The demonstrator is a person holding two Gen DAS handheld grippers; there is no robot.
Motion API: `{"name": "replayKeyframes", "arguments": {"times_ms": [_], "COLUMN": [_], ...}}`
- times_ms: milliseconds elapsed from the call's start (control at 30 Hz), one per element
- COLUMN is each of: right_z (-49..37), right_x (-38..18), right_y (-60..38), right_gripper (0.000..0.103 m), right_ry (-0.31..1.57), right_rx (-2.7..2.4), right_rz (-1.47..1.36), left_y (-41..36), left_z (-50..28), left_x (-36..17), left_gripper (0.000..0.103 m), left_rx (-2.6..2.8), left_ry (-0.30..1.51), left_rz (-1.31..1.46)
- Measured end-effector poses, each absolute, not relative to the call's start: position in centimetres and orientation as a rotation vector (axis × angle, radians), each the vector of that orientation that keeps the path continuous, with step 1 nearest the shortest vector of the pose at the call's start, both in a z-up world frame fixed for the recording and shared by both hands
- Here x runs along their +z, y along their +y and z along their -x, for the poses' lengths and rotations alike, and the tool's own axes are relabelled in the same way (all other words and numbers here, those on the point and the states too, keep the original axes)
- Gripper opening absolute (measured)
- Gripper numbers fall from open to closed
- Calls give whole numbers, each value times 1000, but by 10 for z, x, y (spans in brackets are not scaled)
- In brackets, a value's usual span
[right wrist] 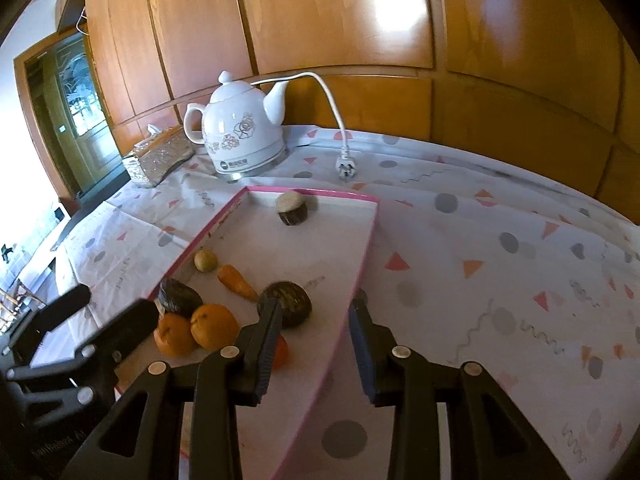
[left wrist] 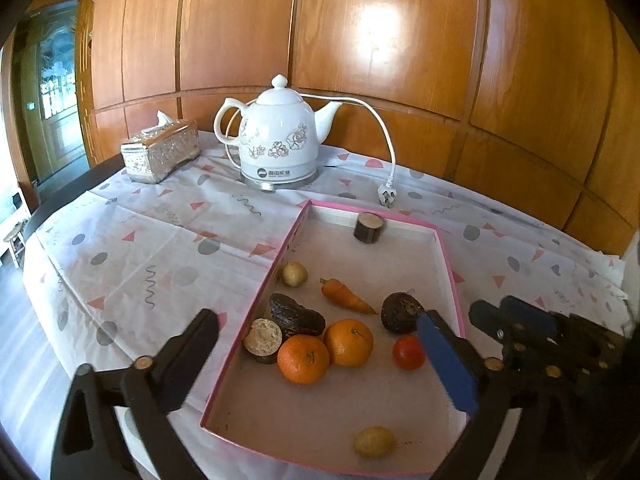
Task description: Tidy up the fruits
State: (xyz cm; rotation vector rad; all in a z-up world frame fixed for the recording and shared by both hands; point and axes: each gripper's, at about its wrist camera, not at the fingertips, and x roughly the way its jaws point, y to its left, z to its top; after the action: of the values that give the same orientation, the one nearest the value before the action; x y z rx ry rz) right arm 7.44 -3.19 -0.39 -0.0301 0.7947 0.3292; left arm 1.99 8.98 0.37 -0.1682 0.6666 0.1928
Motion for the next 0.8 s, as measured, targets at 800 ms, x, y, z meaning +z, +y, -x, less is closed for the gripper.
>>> {"name": "replayKeyframes", "arguments": {"times_ms": [800], "right_z": [-39], "right_x": [-4], "right_y": [-33], "right_gripper": [35], "right_ry": [734], "right_rx": [270], "right_rz": [91], "left_y": [77], "left_z": [-2], "left_x": [21], "left_gripper": [103], "left_rx": [203], "left_ry": [602], "left_rz": [123]}}
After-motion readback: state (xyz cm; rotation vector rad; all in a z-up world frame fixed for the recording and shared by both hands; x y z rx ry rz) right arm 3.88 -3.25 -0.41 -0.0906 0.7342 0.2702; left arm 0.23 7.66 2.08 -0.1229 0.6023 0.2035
